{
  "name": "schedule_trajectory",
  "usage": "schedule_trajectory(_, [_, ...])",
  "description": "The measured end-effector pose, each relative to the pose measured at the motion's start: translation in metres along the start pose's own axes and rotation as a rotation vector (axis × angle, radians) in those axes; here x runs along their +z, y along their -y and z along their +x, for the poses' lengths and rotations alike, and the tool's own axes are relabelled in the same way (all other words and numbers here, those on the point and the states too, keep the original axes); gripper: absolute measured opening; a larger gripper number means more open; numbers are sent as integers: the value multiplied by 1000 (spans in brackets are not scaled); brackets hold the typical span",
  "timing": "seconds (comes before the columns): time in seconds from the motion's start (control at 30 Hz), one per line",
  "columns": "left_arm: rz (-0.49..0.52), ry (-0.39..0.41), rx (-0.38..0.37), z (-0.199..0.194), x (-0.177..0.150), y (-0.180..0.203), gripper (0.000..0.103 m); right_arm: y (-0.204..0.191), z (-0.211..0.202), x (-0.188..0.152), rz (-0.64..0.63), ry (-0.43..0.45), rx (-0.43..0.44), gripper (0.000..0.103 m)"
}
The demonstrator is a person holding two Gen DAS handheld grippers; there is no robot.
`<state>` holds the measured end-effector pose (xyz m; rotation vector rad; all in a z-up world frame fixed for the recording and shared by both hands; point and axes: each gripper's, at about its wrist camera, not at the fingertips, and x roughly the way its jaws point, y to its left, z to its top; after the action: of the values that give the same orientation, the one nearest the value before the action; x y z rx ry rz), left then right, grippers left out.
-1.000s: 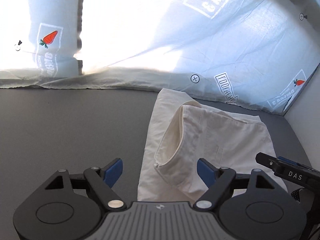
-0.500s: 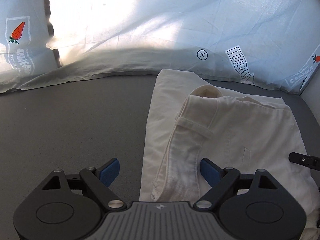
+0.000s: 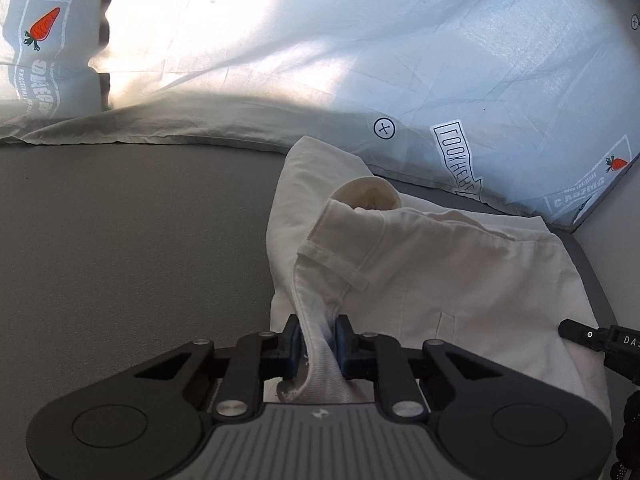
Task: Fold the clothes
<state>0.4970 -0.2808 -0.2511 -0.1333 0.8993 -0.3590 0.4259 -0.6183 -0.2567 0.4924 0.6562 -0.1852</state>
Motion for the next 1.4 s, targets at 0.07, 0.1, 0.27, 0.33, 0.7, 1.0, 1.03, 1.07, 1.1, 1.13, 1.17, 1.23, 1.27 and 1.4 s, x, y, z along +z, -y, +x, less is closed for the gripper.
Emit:
schedule_trajectory(0.07, [26, 19, -24, -12, 3, 15, 14, -11, -18, 4, -47, 50, 6, 6])
schedule_trajectory(0.1, [41, 28, -41, -18, 5, 25, 14, -16, -27, 8, -65, 72, 8, 6])
schedule_trajectory(0.27, [135, 76, -120, -43, 10, 87, 13, -29, -75, 34, -171, 184, -24, 6])
schedule_trajectory(0.33, [167, 93, -166, -49, 12, 116, 13, -27, -96, 46, -193, 226, -26, 6])
schedule_trajectory(0.7, [265, 153, -339, -30, 10, 277, 13, 16, -157, 97, -303, 335, -30, 6])
schedule_trajectory(1.0, [272, 105, -321, 52, 4, 365, 14, 119, -126, 169, -314, 341, -75, 6])
schedule_trajectory(1.03, [275, 87, -293, 65, 1, 370, 14, 129, -118, 172, -322, 334, -84, 6])
schedule_trajectory(1.07, [276, 66, -257, 77, -3, 371, 15, 138, -106, 172, -336, 321, -110, 6])
schedule_trajectory(1.1, [278, 58, -217, 86, -6, 368, 15, 146, -94, 171, -351, 308, -136, 7])
schedule_trajectory(1.13, [279, 60, -174, 93, -9, 362, 16, 155, -81, 171, -366, 295, -163, 8])
schedule_trajectory(1.17, [267, 50, -151, 98, -11, 354, 17, 162, -70, 170, -386, 285, -200, 14])
schedule_trajectory(1.23, [218, 8, -141, 108, -13, 333, 19, 167, -52, 164, -477, 292, -366, 42])
schedule_trajectory(1.27, [199, -6, -141, 113, -13, 322, 22, 168, -46, 160, -515, 291, -424, 45])
schedule_trajectory(1.4, [202, -14, -142, 121, -15, 306, 30, 175, -44, 136, -547, 407, -524, 46])
